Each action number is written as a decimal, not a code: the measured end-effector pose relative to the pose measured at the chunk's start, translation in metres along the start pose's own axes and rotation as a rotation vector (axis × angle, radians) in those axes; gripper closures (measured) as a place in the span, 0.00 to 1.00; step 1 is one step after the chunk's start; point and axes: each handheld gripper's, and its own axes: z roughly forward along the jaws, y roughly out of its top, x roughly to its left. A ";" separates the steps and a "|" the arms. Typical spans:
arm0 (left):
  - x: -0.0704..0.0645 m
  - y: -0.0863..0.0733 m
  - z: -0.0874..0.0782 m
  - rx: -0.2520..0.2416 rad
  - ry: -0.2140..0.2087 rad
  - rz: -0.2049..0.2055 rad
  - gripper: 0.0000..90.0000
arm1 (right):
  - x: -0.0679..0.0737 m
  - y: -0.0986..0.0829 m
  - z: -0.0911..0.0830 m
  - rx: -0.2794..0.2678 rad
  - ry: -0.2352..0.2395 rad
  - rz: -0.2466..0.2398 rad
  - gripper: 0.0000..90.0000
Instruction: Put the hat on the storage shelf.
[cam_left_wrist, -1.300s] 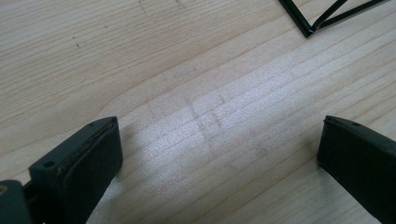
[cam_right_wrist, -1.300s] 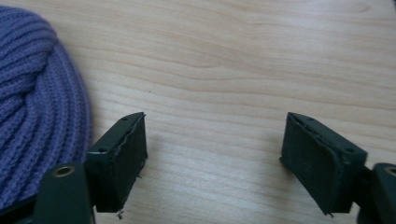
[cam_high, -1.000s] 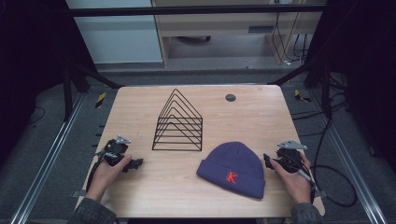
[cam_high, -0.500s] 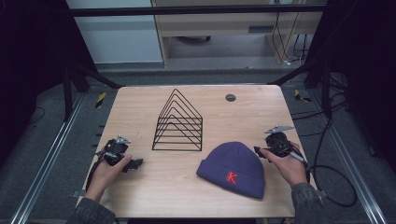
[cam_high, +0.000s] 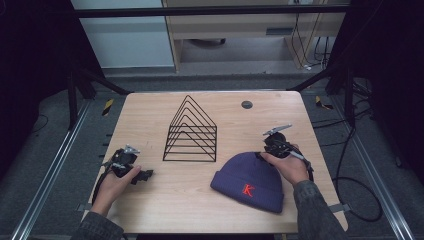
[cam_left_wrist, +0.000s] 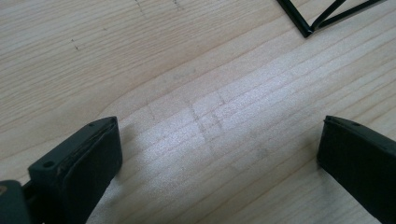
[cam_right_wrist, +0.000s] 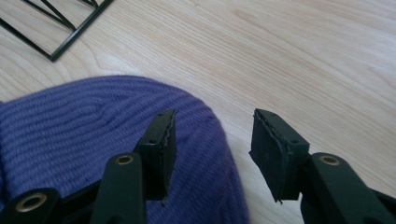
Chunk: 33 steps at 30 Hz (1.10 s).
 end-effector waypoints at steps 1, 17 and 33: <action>0.000 0.000 0.000 0.000 0.000 0.000 0.00 | 0.004 0.001 0.005 0.002 0.002 0.001 0.56; 0.000 0.001 0.000 0.003 -0.001 0.003 0.00 | 0.009 -0.003 0.025 0.055 0.011 0.009 0.74; 0.002 0.001 -0.003 -0.008 -0.008 0.020 0.06 | 0.020 -0.012 -0.002 -0.087 0.017 -0.057 0.89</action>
